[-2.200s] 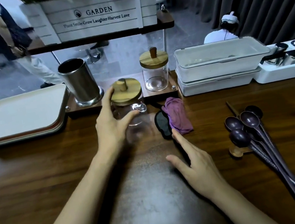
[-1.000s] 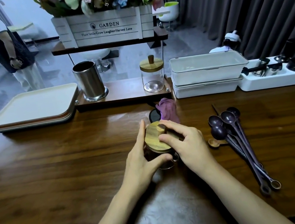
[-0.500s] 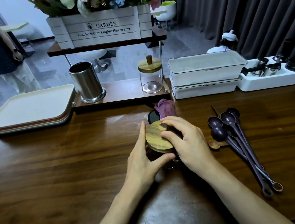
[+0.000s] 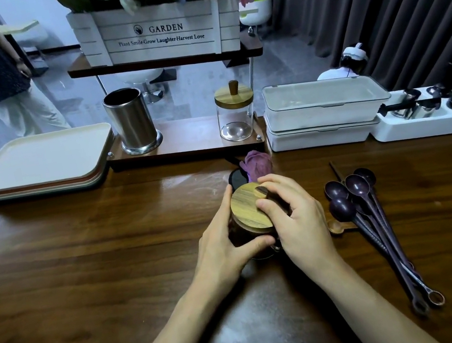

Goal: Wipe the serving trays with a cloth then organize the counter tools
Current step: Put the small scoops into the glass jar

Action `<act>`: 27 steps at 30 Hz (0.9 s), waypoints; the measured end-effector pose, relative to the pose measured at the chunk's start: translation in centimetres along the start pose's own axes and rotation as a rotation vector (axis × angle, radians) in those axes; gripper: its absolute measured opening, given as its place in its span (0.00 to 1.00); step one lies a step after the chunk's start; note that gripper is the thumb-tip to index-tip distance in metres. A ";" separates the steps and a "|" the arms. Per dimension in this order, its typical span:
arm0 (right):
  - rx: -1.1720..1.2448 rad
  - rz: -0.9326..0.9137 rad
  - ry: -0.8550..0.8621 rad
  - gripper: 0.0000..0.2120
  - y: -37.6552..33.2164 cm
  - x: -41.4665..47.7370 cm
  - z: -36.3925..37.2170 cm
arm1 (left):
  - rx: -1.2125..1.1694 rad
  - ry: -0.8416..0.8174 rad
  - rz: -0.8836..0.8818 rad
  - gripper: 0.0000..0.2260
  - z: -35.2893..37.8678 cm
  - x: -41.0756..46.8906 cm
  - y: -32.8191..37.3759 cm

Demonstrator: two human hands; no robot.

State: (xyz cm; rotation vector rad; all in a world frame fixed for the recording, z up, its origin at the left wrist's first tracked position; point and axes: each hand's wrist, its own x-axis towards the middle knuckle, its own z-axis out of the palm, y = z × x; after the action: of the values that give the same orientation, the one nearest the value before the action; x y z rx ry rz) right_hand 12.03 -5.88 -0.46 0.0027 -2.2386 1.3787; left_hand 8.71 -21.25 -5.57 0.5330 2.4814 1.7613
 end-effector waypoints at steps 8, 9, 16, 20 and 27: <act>0.063 0.028 0.068 0.11 0.0 0.2 0.2 | 0.039 -0.021 0.008 0.53 -0.3 0.7 -0.1; 0.083 0.013 0.110 0.11 -0.3 0.6 -0.1 | 0.040 -0.028 0.014 0.53 -0.4 0.7 0.0; 0.059 -0.052 0.169 0.09 -1.2 6.7 -2.7 | 0.062 -0.041 0.065 0.51 -0.8 0.8 0.5; -0.114 0.127 0.233 0.08 4.1 7.1 -2.5 | 0.052 -0.052 0.061 0.48 -1.1 0.6 0.3; -0.443 0.301 0.142 0.08 7.2 6.9 -1.3 | 0.044 -0.119 0.082 0.50 -1.6 1.0 -0.5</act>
State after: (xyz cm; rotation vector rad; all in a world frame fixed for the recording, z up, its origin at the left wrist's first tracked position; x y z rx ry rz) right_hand 4.71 0.43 -3.13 -0.5855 -2.4411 0.9525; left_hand 7.30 -22.54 -5.36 0.7300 2.4544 1.6525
